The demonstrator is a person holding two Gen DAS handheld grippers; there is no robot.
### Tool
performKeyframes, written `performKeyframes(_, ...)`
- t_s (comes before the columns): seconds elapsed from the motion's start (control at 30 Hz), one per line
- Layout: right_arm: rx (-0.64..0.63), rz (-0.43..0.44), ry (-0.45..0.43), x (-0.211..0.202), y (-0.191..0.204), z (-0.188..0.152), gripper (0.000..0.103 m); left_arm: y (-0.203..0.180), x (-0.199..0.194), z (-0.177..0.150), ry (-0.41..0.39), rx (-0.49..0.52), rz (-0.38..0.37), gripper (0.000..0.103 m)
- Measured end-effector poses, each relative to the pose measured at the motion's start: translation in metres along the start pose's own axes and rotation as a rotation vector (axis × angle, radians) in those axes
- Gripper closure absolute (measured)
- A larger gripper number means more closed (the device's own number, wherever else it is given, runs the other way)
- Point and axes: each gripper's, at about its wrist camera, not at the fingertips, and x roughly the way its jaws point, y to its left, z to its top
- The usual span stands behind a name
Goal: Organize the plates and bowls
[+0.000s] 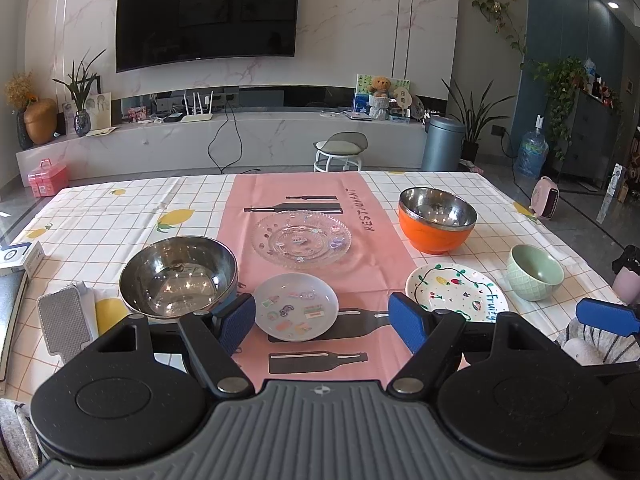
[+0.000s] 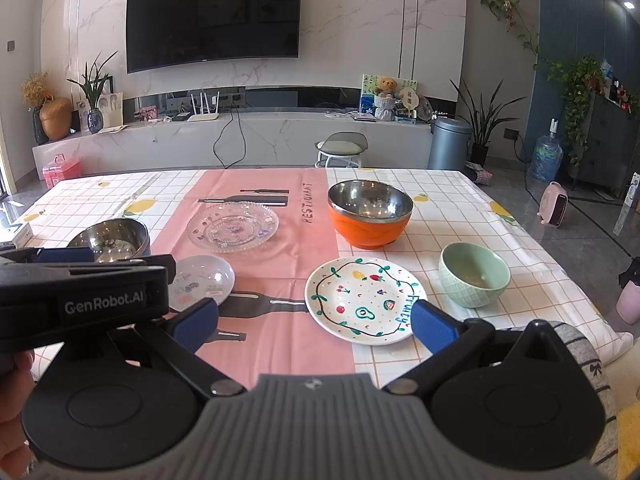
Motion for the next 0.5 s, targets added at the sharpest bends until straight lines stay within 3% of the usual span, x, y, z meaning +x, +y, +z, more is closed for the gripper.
performKeyframes(0.5,0.001,-0.003,0.012,0.0009,0.0006,-0.0007,0.003,0.0000,0.0013,-0.0003,0.006,0.003,0.002,0.014)
